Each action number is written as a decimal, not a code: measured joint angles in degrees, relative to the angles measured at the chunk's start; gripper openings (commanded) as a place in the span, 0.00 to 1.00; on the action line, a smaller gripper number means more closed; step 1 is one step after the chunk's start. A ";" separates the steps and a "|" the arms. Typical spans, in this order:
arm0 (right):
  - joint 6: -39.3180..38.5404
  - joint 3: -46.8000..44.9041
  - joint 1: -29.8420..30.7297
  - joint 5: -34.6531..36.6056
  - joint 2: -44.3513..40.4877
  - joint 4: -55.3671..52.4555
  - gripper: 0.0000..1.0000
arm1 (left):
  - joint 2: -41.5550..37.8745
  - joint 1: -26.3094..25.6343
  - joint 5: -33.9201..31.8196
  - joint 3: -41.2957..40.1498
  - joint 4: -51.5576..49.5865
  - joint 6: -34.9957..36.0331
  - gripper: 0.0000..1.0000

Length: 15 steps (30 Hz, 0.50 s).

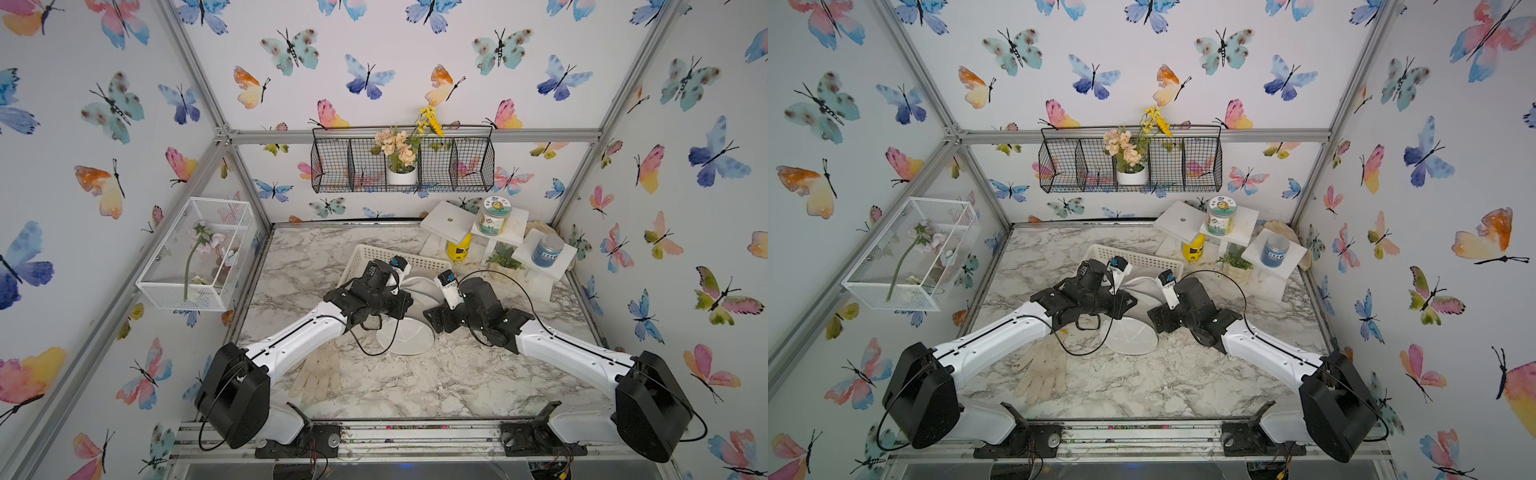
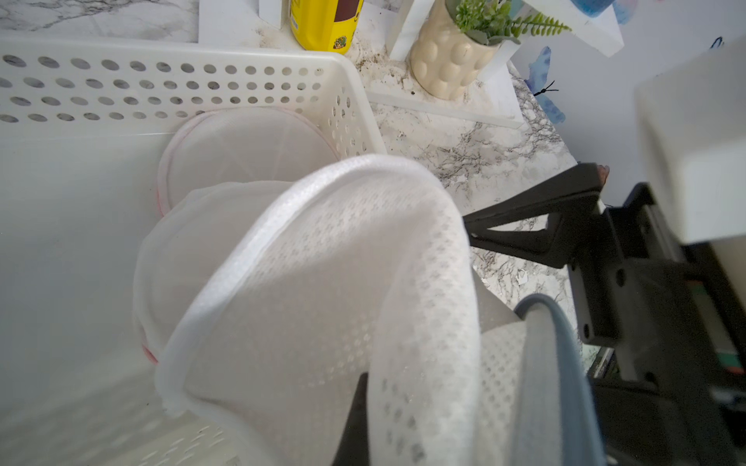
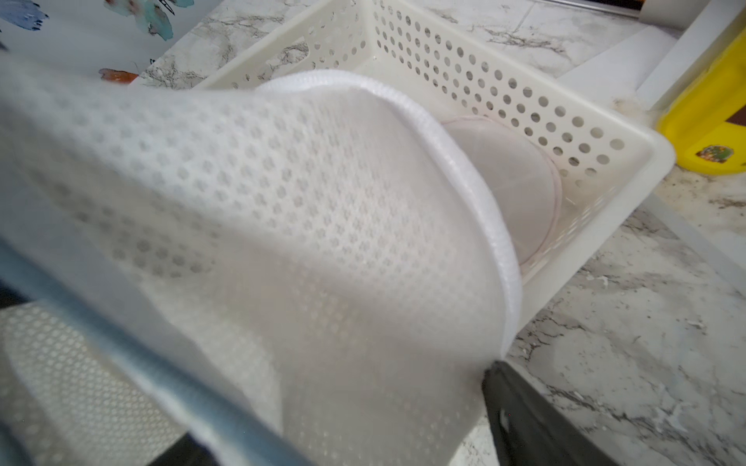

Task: Turn the laundry bag inside out
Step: Turn over the laundry bag.

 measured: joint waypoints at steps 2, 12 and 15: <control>-1.75 -1.16 0.00 0.92 0.09 2.73 0.86 | 0.00 0.00 0.15 -0.02 0.00 -0.15 0.00; -13.49 -2.34 0.00 1.18 1.22 9.94 0.82 | -2.05 0.02 1.88 -2.54 1.14 3.82 0.00; -14.60 -2.08 0.00 0.66 2.64 10.05 0.83 | -3.80 0.02 2.71 -3.98 1.57 6.49 0.00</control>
